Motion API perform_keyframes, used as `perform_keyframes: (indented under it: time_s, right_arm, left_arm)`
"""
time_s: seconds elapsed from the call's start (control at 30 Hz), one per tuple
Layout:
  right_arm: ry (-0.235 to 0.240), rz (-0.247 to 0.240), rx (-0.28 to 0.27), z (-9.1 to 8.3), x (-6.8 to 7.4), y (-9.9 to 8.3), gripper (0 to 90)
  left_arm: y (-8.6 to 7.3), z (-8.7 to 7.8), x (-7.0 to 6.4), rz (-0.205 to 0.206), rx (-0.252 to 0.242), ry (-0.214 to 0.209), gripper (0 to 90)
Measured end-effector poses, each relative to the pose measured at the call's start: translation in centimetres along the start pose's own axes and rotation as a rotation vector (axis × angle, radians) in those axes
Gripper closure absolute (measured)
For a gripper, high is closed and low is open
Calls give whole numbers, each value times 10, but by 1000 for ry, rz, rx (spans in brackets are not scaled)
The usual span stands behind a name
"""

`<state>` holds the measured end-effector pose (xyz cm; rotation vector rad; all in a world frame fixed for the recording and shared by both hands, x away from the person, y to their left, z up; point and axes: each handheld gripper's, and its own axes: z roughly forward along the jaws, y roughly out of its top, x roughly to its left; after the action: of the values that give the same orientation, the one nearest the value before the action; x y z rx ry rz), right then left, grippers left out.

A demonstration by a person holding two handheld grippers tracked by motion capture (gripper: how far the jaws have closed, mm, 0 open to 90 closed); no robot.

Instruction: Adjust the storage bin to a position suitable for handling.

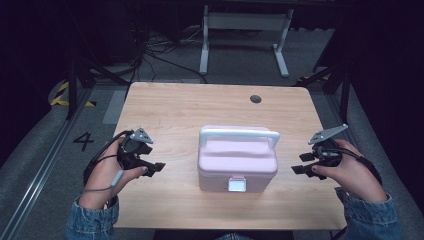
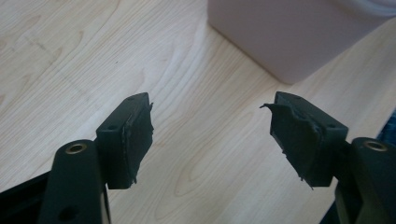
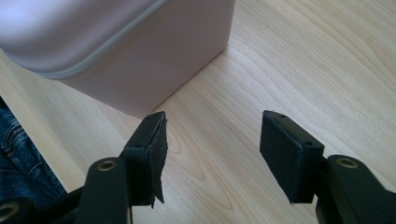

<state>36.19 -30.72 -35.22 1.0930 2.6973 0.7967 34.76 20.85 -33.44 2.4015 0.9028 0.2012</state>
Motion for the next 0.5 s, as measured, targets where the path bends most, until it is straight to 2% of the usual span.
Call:
perform_keyframes:
  time_s: [0.23, 0.37, 0.5]
  right_arm:
    - [-11, 16, -3, -4, 0, -8, 420]
    - [-17, 26, -1, -6, 0, -12, 420]
    - [-24, 35, 4, -6, 1, -16, 419]
  left_arm:
    - [17, -6, -12, 53, -83, -42, 297]
    - [27, -4, -16, 74, -121, -38, 287]
    - [35, 0, -20, 92, -149, -54, 277]
